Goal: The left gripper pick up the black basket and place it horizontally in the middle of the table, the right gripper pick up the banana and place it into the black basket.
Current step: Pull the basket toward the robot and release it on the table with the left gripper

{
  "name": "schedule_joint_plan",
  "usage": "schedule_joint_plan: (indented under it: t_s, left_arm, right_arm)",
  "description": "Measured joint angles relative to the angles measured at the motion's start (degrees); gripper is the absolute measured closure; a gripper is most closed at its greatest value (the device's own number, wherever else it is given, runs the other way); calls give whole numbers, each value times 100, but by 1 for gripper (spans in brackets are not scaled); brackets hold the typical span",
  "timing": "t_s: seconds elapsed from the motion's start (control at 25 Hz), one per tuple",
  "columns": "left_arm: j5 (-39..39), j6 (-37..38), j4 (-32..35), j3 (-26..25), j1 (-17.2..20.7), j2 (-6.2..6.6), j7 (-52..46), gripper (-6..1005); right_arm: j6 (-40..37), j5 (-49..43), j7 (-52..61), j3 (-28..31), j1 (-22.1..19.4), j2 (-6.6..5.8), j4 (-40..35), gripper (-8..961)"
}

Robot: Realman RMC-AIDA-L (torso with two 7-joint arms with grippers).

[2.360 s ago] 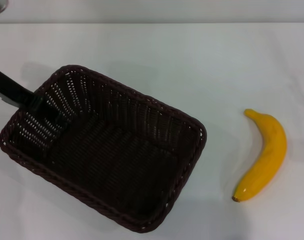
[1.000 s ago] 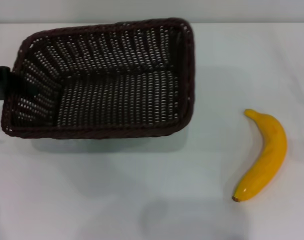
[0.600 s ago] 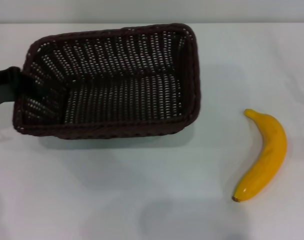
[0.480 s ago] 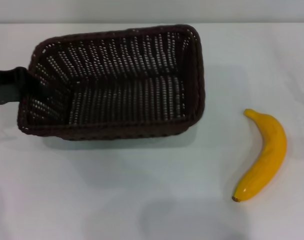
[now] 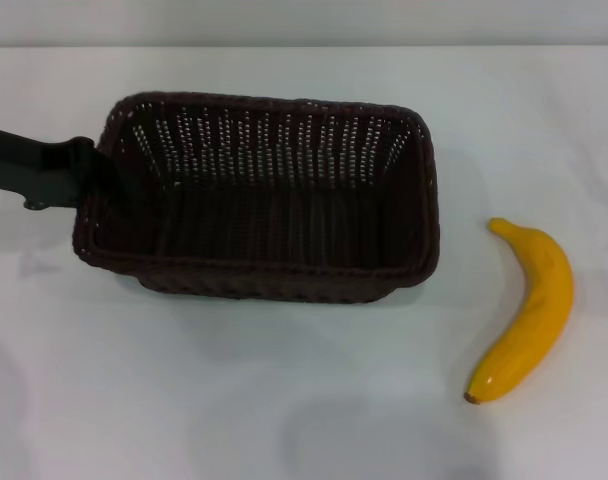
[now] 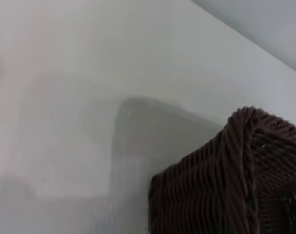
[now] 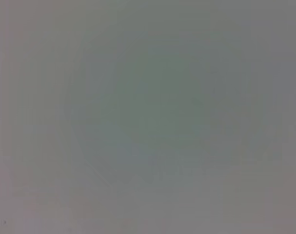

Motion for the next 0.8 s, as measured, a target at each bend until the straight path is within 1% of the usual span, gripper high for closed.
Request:
schedule_joint_plan:
  t_s: [0.04,0.24,0.48,0.6,0.64,0.72,0.8]
  left_arm:
    - [16,0,-1,18,-7,-5,-1,845]
    - [25,0,-5,130,-21,-13,-49,639]
    - [4,-38,39,127,28,2,-10,426]
    - [-6,-142,68,103,125,16,235,422]
    - [-72,-183,110,82,210,16,417,420]
    - [-367,-198,230,52,494,4,798,414]
    - [-933,-132,334,48,825,-5,1180,404]
  right_arm:
    - [-4,0,-5,4,7,0,0,83]
    - [-13,0,-26,12,42,-3,0,83]
    - [-13,1,-39,21,60,-9,2,83]
    - [-13,1,-40,27,66,-16,5,83]
    - [-13,1,-39,27,72,-16,6,83]
    - [-21,3,-26,27,85,-17,6,83]
    - [-32,6,14,28,100,-17,6,83]
